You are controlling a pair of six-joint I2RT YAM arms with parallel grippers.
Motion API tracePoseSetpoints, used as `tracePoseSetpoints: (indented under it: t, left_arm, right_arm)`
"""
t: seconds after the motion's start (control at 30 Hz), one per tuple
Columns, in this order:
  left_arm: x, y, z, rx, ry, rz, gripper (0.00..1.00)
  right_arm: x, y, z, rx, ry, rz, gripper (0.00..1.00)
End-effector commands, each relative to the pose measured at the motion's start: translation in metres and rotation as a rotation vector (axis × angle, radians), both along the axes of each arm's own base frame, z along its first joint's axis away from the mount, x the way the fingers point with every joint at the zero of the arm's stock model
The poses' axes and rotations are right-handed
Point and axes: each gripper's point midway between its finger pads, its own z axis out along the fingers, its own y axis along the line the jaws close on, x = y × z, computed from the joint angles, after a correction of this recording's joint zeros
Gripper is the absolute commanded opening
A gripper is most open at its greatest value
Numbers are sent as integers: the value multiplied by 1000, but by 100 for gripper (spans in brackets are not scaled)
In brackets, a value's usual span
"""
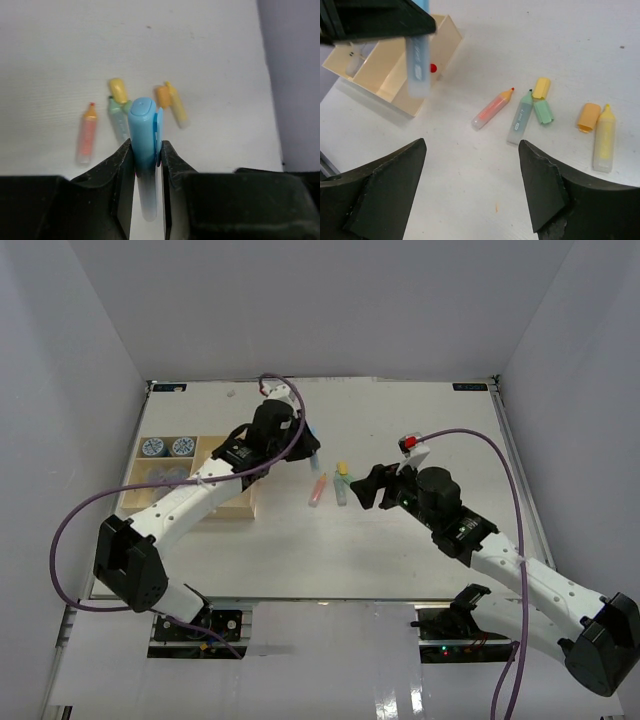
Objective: Sort the stationery into containers
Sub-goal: Pick up the pen from the center of the board, then place the pen in the storage box.
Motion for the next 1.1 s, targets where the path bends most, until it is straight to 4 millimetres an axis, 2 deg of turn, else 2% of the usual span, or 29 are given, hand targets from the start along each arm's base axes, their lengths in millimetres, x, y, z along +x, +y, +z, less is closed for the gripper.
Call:
tracePoseSetpoints:
  t: [0.0,0.03,0.1,0.13,0.2,0.23,0.27,0.3,0.4,0.6,0.73,0.93,1.07]
  left_arm:
    - [17,81,3,165,3,124,20]
    - [27,107,2,212,0,166,20]
    - [31,138,-6,293,29,213,22]
    - [39,161,-12,325,46,257,23]
    - [42,184,-22,396,75,273,24]
    - [47,202,-32,423,107,305,24]
    - [48,211,-38,449,131,311,24]
    - [51,224,-43,462,153,338,24]
    - [59,245,-61,505,207,366,27]
    - [63,268,-103,535,324,376,38]
    - [67,272,-121,525,343,367,41]
    - [68,270,-126,496,337,361,48]
    - [66,265,-111,461,287,344,61]
  right_arm:
    - [-3,-16,-9,-63,-23,-32,81]
    - [-5,-18,-19,-84,-12,-28,84]
    - [-9,-23,-25,-105,-11,-28,89]
    - [-11,-26,-32,-119,-1,-28,92]
    - [-12,-31,-37,-136,0,-38,98]
    - [-13,-32,-42,-147,7,-42,97]
    - [-15,-35,-47,-165,22,-45,90]
    - [-16,-34,-47,-173,20,-29,90]
    - [-20,-35,-54,-210,54,-7,90]
    - [-19,-45,-67,-268,78,-39,92]
    - [-14,-55,-82,-314,118,-73,96]
    - [3,-75,-96,-357,174,-161,98]
    - [19,-85,-110,-418,217,-200,100]
